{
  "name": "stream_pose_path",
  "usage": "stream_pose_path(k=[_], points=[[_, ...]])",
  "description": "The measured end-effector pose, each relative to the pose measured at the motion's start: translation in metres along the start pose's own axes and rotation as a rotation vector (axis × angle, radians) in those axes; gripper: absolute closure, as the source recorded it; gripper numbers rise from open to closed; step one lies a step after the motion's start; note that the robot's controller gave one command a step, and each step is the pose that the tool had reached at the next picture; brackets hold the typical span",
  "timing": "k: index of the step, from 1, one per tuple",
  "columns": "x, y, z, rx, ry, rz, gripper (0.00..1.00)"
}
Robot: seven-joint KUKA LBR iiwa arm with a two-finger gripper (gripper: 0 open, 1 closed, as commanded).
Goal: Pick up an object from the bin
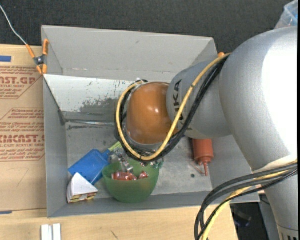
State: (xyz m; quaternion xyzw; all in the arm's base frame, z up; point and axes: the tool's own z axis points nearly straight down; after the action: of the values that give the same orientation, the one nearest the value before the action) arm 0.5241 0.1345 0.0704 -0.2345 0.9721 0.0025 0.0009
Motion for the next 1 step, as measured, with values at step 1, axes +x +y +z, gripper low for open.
stream_pose_path(k=[1], points=[[0.0, 0.0, 0.0, 0.0, 0.0, 0.0, 1.0]])
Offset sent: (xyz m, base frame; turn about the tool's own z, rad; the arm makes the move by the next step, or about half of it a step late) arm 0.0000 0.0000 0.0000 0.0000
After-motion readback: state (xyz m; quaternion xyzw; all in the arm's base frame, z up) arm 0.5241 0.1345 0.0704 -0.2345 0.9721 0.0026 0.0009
